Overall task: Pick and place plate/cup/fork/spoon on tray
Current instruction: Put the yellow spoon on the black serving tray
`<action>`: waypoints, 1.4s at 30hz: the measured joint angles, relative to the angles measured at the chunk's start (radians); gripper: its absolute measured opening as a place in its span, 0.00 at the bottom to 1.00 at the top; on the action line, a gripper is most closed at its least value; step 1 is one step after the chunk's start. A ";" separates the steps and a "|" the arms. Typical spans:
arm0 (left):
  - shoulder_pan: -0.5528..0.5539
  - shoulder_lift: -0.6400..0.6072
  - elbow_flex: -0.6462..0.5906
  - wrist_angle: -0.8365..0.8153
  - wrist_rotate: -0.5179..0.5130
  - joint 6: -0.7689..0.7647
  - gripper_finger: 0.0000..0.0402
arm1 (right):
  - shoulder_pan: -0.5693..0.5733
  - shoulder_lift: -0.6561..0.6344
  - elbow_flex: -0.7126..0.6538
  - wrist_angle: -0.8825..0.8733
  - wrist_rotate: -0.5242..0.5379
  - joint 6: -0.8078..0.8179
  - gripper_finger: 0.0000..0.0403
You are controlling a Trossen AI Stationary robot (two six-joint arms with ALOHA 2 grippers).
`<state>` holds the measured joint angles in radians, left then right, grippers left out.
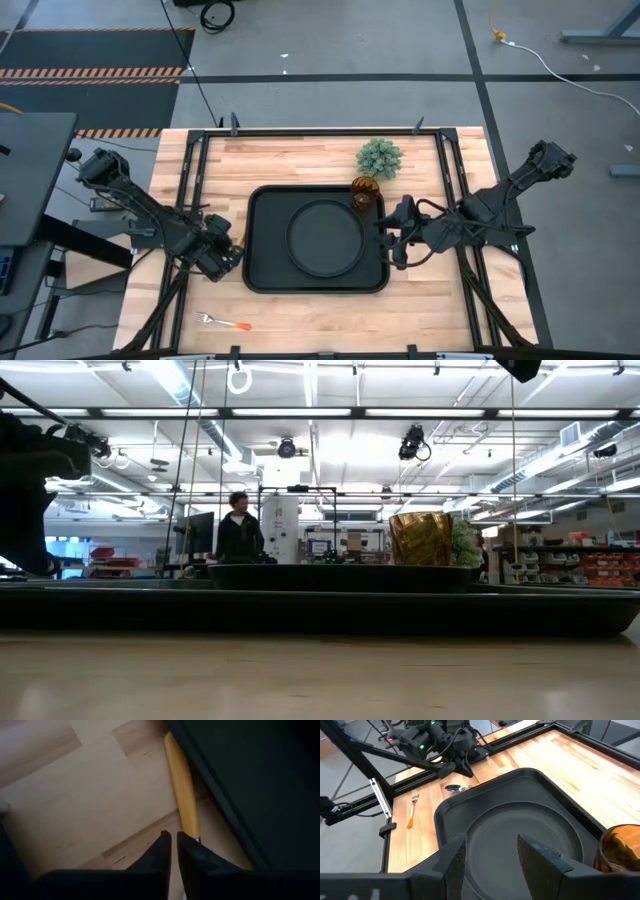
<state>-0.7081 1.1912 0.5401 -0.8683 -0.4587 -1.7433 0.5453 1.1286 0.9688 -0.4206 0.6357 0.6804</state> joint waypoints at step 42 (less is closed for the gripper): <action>-0.001 0.124 -0.080 0.125 0.083 -0.024 0.07 | 0.053 0.000 0.000 0.014 -0.001 0.166 0.45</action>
<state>-0.7094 1.3150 0.4599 -0.7435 -0.3760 -1.7671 0.5979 1.1286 0.9688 -0.4062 0.6347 0.8459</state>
